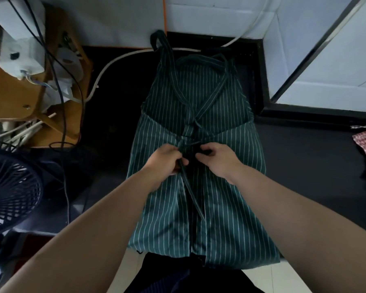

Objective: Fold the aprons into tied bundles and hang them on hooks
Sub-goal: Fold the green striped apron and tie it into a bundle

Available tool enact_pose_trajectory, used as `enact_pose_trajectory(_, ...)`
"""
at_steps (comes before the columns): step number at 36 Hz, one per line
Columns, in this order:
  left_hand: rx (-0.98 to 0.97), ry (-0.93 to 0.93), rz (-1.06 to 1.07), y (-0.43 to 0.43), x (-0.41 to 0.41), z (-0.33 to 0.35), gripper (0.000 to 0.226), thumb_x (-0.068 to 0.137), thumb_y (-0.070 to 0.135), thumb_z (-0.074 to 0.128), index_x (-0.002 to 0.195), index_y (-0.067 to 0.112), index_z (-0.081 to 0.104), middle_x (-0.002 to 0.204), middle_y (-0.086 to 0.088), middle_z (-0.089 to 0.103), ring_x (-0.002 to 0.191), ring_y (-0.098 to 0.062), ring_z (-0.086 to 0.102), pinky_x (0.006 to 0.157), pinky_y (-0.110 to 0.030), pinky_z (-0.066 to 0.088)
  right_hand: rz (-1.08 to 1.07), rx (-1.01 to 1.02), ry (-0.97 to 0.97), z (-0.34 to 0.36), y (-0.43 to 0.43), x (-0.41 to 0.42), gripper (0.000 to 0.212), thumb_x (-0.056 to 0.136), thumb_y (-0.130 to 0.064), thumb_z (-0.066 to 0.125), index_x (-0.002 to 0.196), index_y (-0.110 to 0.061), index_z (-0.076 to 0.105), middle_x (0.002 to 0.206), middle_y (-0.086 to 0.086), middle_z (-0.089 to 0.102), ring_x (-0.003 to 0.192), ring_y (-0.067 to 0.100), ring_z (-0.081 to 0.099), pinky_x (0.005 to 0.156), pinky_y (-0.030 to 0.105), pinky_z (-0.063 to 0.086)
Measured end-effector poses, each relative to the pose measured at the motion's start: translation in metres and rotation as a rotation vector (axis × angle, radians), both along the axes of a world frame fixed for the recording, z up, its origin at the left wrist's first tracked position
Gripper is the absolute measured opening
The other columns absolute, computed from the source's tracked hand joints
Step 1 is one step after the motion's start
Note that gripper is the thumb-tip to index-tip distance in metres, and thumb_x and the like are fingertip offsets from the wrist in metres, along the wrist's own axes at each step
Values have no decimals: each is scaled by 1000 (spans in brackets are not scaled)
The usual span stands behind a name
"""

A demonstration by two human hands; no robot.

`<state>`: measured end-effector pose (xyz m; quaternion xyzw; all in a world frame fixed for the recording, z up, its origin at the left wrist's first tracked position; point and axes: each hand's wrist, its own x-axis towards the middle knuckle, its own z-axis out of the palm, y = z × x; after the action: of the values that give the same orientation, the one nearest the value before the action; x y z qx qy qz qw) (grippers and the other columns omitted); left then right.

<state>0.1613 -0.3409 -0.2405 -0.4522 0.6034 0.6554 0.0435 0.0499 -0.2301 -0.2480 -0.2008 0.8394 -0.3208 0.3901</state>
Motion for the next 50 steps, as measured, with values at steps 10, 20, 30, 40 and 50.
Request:
enact_pose_trajectory(10, -8, 33, -182, 2, 8, 7, 14, 98, 25, 50, 97, 27, 65, 80, 7, 68, 76, -8, 61, 71, -22, 47, -52, -82, -217, 14, -11, 8, 21, 96, -29, 51, 91, -18, 68, 83, -9, 60, 90, 11, 54, 79, 24, 38)
enact_pose_trajectory(20, 70, 22, -167, -5, 15, 7, 19, 102, 28, 44, 105, 31, 63, 97, 7, 72, 90, -11, 70, 77, -27, 52, -155, -24, -298, 17, -17, 11, 17, 95, -12, 48, 87, -11, 63, 78, -2, 60, 73, 10, 55, 58, 19, 38)
enact_pose_trajectory(30, 19, 0, -136, -7, 13, 4, 16, 98, 24, 52, 93, 22, 68, 69, 5, 56, 64, -10, 55, 72, -27, 51, -82, -19, -343, 17, -11, 10, 35, 86, -43, 64, 98, -10, 64, 99, -2, 64, 94, 11, 58, 85, 25, 39)
enact_pose_trajectory(40, -518, -315, -261, -47, 21, 16, 14, 98, 29, 50, 99, 23, 62, 71, 1, 58, 54, -13, 49, 44, -21, 32, -115, 159, -165, 40, -7, -13, 7, 92, -10, 55, 92, -5, 60, 78, 4, 54, 70, 14, 54, 67, 27, 57)
enact_pose_trajectory(50, -647, -605, -182, -88, 17, 34, 25, 94, 10, 51, 112, -2, 63, 97, -19, 66, 85, -34, 64, 66, -39, 52, -254, 378, 334, 82, 15, -55, 17, 88, -3, 48, 72, -2, 53, 65, 10, 51, 54, 23, 48, 43, 24, 31)
